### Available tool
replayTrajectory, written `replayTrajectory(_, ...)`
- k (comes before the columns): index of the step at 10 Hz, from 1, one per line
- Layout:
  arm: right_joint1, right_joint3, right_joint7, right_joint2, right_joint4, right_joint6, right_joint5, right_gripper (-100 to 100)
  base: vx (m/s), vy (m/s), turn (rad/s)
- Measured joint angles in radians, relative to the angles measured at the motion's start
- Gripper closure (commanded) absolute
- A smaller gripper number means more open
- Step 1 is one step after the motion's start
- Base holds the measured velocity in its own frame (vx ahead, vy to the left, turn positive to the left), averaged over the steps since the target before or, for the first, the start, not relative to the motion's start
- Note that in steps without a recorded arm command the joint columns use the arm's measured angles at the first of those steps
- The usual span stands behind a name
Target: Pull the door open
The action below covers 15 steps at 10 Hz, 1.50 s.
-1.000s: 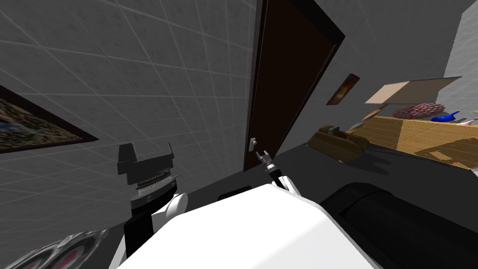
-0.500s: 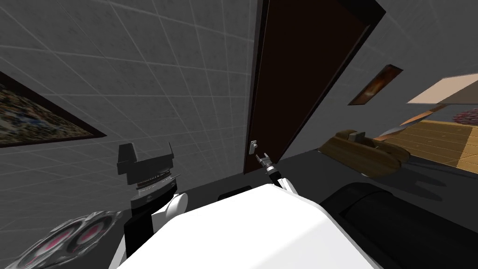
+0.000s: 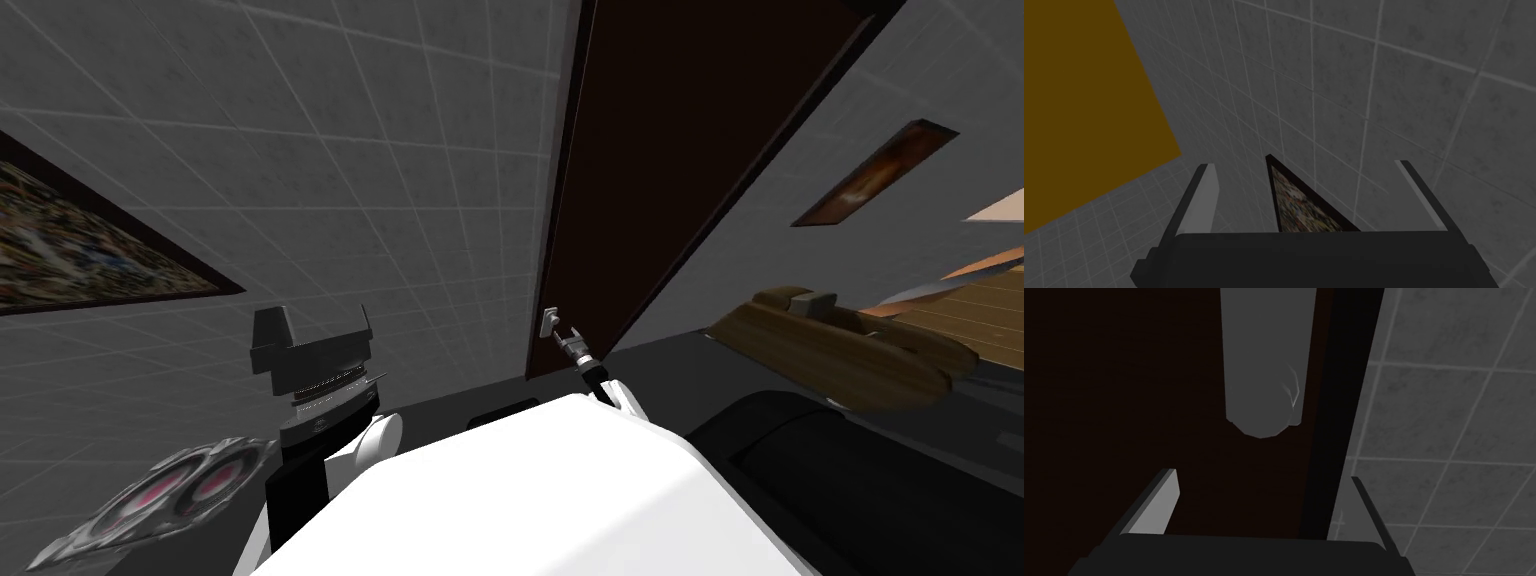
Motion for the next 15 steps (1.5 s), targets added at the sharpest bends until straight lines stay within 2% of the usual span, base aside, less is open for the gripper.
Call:
replayTrajectory(1, -0.007, -0.017, 0.003, -0.011, 0.017, -0.007, -0.012, -100, 0.205, 0.013, 0.138)
replayTrajectory(2, -0.022, -0.038, 0.012, -0.016, 0.049, -0.019, -0.027, -100, 0.186, 0.027, 0.126)
replayTrajectory(4, -0.041, -0.069, 0.013, -0.019, 0.082, -0.026, -0.048, -100, 0.122, 0.013, 0.049)
replayTrajectory(5, -0.043, -0.070, 0.013, -0.019, 0.084, -0.026, -0.049, 100, -0.007, -0.002, -0.015)
replayTrajectory(11, -0.040, -0.069, 0.013, -0.020, 0.084, -0.025, -0.047, 100, -0.019, -0.006, 0.019)
replayTrajectory(15, -0.053, -0.063, 0.080, -0.033, 0.087, 0.020, 0.013, 100, -0.077, -0.035, 0.093)
